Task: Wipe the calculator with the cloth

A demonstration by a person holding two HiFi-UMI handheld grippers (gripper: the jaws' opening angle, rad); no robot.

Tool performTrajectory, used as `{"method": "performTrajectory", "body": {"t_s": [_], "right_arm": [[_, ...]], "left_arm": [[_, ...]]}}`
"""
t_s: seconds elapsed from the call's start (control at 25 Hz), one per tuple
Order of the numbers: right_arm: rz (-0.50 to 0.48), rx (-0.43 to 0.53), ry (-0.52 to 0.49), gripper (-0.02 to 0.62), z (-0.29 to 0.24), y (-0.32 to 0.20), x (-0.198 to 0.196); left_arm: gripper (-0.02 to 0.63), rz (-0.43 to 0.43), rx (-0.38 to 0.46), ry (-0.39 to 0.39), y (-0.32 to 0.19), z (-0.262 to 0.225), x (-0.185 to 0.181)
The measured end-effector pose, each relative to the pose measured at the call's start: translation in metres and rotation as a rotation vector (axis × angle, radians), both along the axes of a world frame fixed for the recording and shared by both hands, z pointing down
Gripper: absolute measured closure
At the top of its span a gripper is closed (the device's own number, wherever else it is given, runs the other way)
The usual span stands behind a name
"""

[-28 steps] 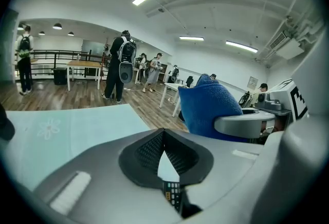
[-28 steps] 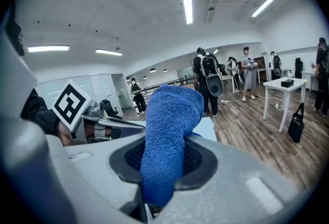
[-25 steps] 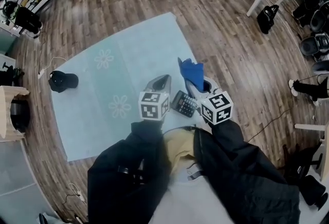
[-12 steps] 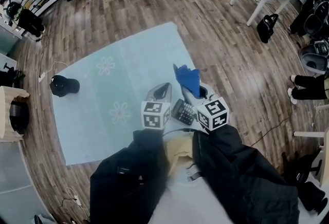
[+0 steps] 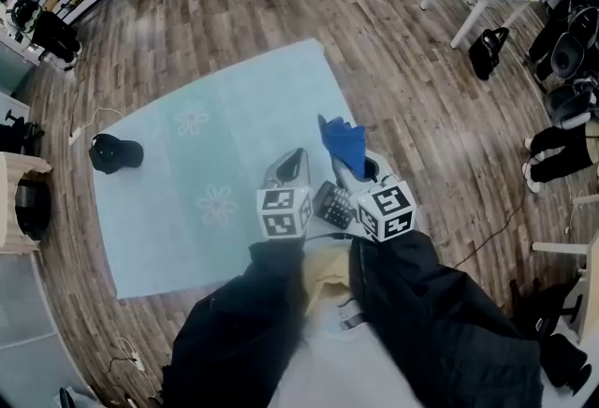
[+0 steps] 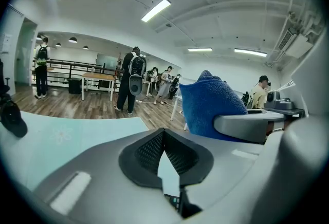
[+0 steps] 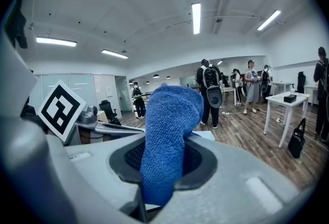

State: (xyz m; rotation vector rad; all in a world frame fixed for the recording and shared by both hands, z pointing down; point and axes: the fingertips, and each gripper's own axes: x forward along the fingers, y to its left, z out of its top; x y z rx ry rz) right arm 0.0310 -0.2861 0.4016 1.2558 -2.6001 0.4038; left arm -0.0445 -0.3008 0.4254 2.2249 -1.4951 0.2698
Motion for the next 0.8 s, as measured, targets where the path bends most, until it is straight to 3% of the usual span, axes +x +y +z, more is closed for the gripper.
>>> {"method": "performTrajectory", "body": {"t_s": [0.8], "right_arm": [[-0.001, 0.025, 0.016, 0.511, -0.0026, 0.0067, 0.0040]], "left_arm": [[0.607, -0.011, 0.010, -0.016, 0.0071, 0.0005, 0.0043]]}}
